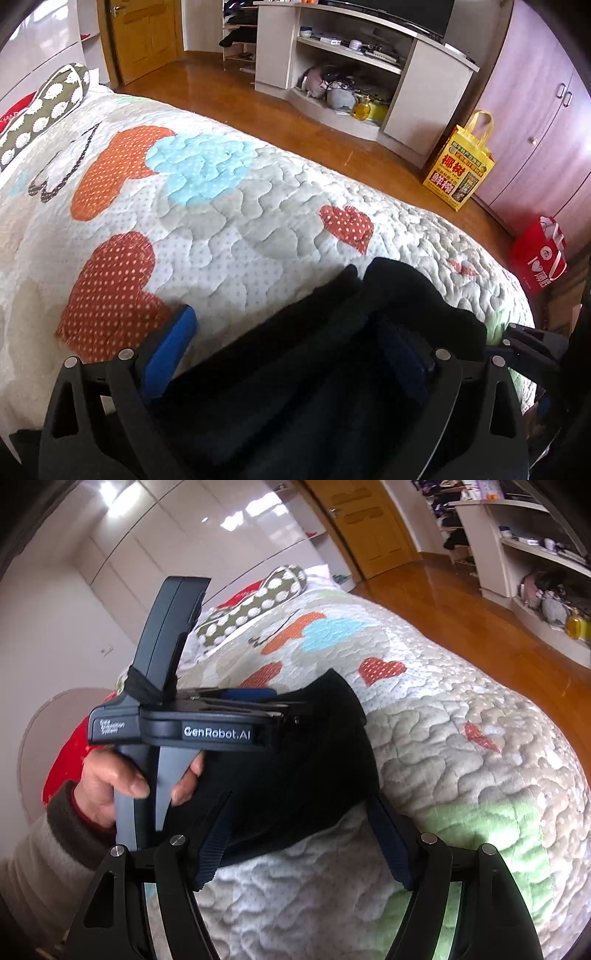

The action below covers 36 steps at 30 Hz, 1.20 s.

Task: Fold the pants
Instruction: 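Grasp the pants edge with the left gripper while the right gripper grasps the leg and lifts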

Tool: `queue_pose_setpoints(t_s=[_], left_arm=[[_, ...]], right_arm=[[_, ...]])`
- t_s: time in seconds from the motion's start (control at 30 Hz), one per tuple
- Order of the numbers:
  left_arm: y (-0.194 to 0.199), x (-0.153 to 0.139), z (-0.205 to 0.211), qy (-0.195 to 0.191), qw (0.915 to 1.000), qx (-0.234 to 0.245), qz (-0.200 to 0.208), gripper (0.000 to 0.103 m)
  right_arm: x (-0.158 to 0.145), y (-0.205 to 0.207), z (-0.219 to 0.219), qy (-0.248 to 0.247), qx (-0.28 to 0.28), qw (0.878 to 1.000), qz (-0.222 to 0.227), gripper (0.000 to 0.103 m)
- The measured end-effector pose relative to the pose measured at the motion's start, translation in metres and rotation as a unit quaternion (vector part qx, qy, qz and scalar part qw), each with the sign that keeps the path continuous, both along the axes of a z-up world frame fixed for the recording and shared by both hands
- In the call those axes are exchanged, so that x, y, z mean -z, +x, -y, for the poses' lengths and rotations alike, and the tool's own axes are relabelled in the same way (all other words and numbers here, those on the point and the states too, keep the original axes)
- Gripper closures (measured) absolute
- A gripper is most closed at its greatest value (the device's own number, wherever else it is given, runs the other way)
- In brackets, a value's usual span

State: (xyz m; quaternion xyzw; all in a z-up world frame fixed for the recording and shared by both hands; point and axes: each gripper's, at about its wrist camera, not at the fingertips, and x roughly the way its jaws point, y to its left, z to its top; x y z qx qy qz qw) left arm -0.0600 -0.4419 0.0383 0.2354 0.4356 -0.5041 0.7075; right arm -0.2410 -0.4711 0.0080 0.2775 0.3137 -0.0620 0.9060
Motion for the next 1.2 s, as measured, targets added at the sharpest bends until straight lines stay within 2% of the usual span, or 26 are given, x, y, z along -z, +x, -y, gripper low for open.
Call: queue_pose_setpoints(t_s=[0.07, 0.1, 0.13, 0.17, 0.23, 0.33, 0.43, 0.53, 0.6, 0.73, 0.87, 0.93, 0.97, 1.03, 1.07, 1.13, 1.2], left_arm=[[0.001, 0.001, -0.003, -0.011, 0.9999, -0.003, -0.001, 0.005], [0.002, 0.001, -0.004, -0.014, 0.9999, -0.006, 0.002, 0.005], [0.001, 0.001, -0.006, -0.017, 0.9998, -0.009, 0.005, 0.005], [0.000, 0.000, -0.008, -0.021, 0.9996, -0.015, 0.006, 0.005], [0.004, -0.001, -0.013, -0.025, 0.9993, -0.028, -0.007, 0.005], [0.014, -0.014, -0.033, -0.044, 0.9965, -0.057, -0.040, 0.006], [0.028, -0.043, -0.069, -0.081, 0.9912, -0.095, -0.043, 0.006], [0.044, -0.075, -0.123, -0.126, 0.9792, -0.151, -0.052, 0.006], [0.051, -0.094, -0.164, -0.145, 0.9702, -0.189, -0.045, 0.006], [0.054, -0.107, -0.240, -0.156, 0.9549, -0.250, -0.035, 0.006], [0.053, -0.092, -0.302, -0.162, 0.9356, -0.309, -0.053, 0.006], [0.053, -0.076, -0.322, -0.160, 0.9248, -0.338, -0.069, 0.006], [0.053, -0.069, -0.325, -0.158, 0.9207, -0.348, -0.078, 0.006], [0.054, -0.049, -0.337, -0.151, 0.9112, -0.368, -0.108, 0.006], [0.052, -0.041, -0.340, -0.147, 0.9086, -0.373, -0.117, 0.006], [0.047, -0.034, -0.342, -0.140, 0.9092, -0.373, -0.121, 0.006], [0.040, -0.030, -0.334, -0.135, 0.9130, -0.367, -0.118, 0.006]], right_arm=[[0.000, 0.005, -0.001, -0.007, 0.009, 1.000, -0.002, 0.035], [0.001, 0.006, 0.001, -0.001, 0.015, 1.000, 0.000, 0.047], [0.002, 0.006, 0.006, 0.015, 0.020, 1.000, 0.006, 0.066], [0.003, 0.005, 0.012, 0.034, 0.022, 0.999, 0.012, 0.077], [0.002, 0.001, 0.020, 0.069, 0.023, 0.997, 0.029, 0.084], [-0.022, -0.001, 0.010, 0.046, 0.007, 0.998, 0.047, 0.086], [-0.052, 0.004, -0.010, 0.016, -0.019, 0.998, 0.065, 0.086], [-0.077, 0.017, -0.041, -0.015, -0.061, 0.995, 0.075, 0.086], [-0.088, 0.031, -0.067, -0.032, -0.096, 0.992, 0.079, 0.086], [-0.088, 0.063, -0.125, -0.052, -0.172, 0.981, 0.068, 0.086], [-0.059, 0.099, -0.180, -0.054, -0.248, 0.967, 0.028, 0.084], [-0.027, 0.119, -0.201, -0.052, -0.266, 0.962, -0.030, 0.072], [-0.017, 0.122, -0.205, -0.043, -0.275, 0.959, -0.050, 0.069], [-0.019, 0.115, -0.203, -0.027, -0.281, 0.959, -0.037, 0.065], [-0.025, 0.110, -0.198, -0.016, -0.285, 0.958, -0.030, 0.061], [-0.042, 0.099, -0.182, -0.005, -0.274, 0.962, -0.007, 0.040], [-0.055, 0.090, -0.164, -0.024, -0.240, 0.970, 0.007, 0.037]])
